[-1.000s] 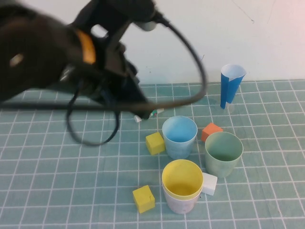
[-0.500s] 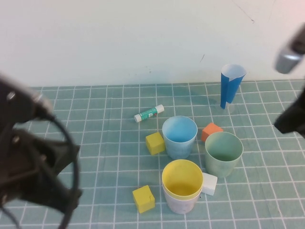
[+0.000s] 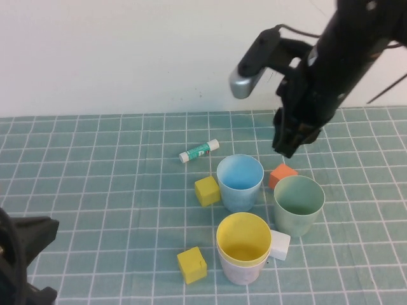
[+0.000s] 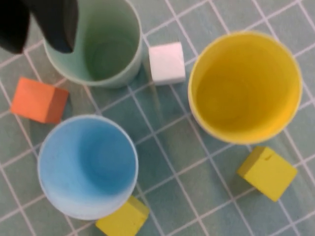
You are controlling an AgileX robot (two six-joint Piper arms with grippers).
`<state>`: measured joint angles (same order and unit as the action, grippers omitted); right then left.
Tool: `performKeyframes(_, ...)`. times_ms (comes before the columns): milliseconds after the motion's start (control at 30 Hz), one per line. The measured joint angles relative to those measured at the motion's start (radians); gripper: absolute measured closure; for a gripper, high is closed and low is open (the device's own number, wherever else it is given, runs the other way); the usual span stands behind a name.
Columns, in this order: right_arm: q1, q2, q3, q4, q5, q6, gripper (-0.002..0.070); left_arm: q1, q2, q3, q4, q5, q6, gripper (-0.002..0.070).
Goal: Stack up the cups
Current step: Pick up the blue cup
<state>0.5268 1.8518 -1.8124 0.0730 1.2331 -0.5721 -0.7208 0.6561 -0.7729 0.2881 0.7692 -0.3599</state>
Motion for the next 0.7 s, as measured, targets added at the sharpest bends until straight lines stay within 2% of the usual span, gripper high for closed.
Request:
performKeyframes(167,0.005,0.13,-0.084,-0.011,0.0,0.073,0.0307,0.0,-0.004,0.004,0.008,0.038,0.0,0.0676)
performKeyframes(267,0.005,0.198,-0.15,-0.016,0.0,0.115,0.0225,0.0,-0.004,0.004,0.018,0.063,-0.002,0.0676)
performKeyframes(433,0.005,0.308,-0.251,-0.016,0.0,0.149,0.0193,0.0,-0.004,0.004,0.054,0.092,-0.002,0.0676)
performKeyframes(700,0.003,0.432,-0.296,-0.016,0.0,0.164,0.0197,0.0,-0.004,0.004,0.095,0.158,-0.002,0.0676)
